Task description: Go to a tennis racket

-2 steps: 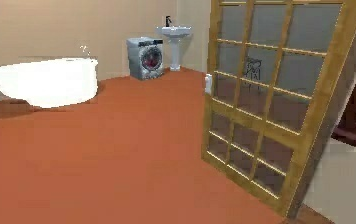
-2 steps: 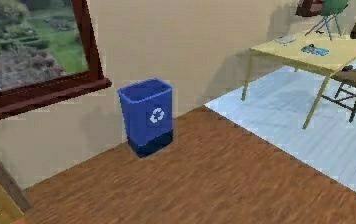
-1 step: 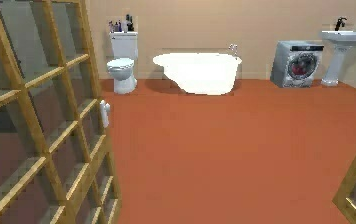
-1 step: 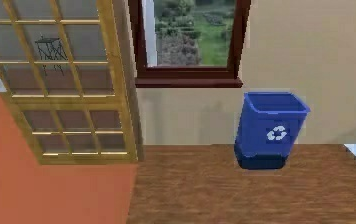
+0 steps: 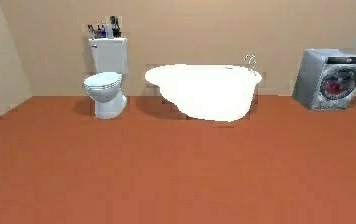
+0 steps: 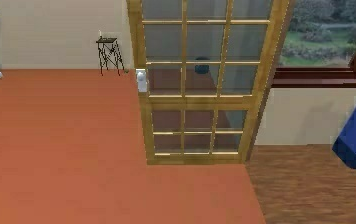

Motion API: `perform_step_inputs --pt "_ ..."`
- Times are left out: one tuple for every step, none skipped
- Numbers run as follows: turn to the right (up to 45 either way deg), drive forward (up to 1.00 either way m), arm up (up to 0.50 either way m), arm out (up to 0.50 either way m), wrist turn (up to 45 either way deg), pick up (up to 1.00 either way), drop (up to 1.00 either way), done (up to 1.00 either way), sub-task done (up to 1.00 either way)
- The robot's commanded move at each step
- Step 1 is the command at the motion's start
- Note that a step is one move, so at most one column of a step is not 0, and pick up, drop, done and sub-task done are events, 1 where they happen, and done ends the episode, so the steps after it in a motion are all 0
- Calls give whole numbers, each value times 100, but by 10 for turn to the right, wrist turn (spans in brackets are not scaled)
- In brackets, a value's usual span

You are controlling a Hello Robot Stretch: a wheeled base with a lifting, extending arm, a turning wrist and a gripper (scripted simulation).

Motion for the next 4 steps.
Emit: perform_step_inputs --pt "0 45 0 0 0 0 0 0 0" --pt "-450 0 0 0 0 0 0 0 0" --pt "-210 0 0 0 0 0 0 0 0" --pt "0 70 0 0 0 0 0 0 0"
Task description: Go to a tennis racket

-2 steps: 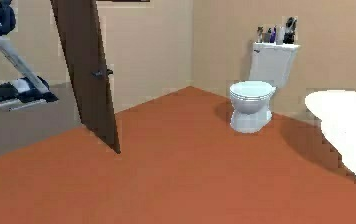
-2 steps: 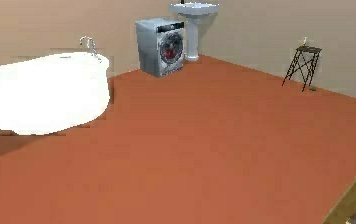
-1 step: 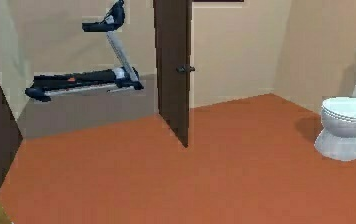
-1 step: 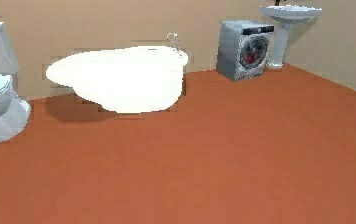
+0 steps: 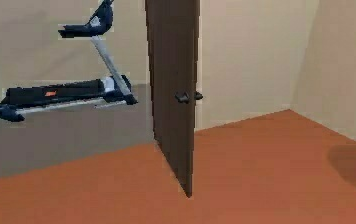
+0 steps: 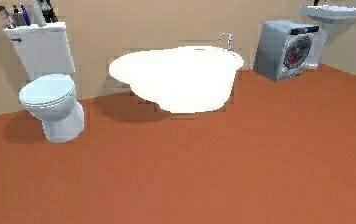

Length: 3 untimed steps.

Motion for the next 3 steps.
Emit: perform_step_inputs --pt "-210 0 0 0 0 0 0 0 0" --pt "0 100 0 0 0 0 0 0 0" --pt "0 50 0 0 0 0 0 0 0"
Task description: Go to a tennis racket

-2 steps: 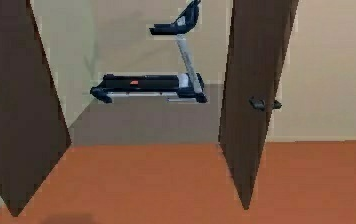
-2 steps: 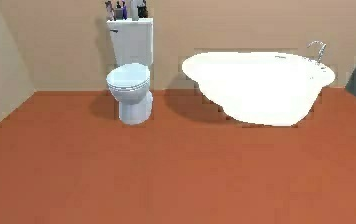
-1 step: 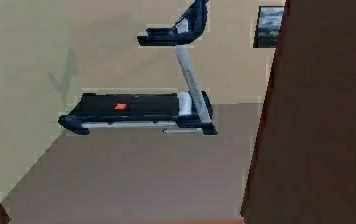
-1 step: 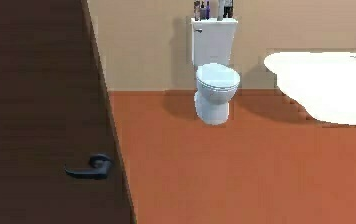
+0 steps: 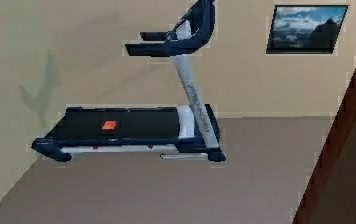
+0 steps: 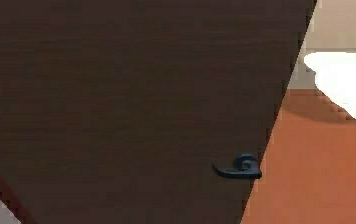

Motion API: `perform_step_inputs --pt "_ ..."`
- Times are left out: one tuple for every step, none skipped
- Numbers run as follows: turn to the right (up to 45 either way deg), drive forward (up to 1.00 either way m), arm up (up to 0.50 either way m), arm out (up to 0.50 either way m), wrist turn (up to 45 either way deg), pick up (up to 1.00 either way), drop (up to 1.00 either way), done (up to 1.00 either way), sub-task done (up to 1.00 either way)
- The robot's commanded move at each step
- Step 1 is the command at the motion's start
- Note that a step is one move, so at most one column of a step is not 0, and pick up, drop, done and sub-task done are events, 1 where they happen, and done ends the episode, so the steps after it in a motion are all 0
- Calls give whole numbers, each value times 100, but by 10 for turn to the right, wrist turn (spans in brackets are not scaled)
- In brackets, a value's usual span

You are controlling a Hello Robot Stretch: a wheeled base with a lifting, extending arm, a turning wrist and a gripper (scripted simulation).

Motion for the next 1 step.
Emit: perform_step_inputs --pt "150 0 0 0 0 0 0 0 0"
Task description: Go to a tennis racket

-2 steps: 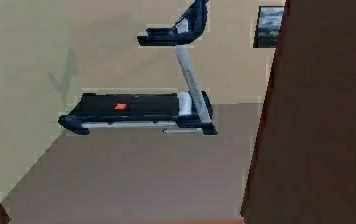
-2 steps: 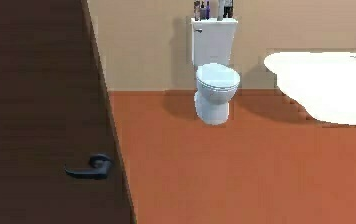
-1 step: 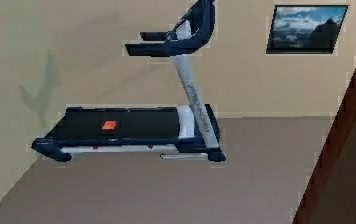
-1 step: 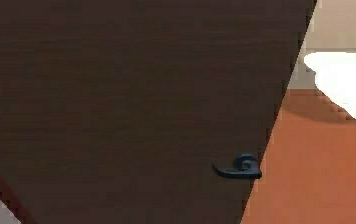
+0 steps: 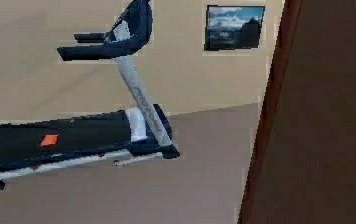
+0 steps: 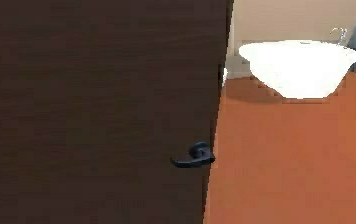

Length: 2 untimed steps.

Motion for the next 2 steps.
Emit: perform_step_inputs --pt "0 100 0 0 0 0 0 0 0" --pt "120 0 0 0 0 0 0 0 0"
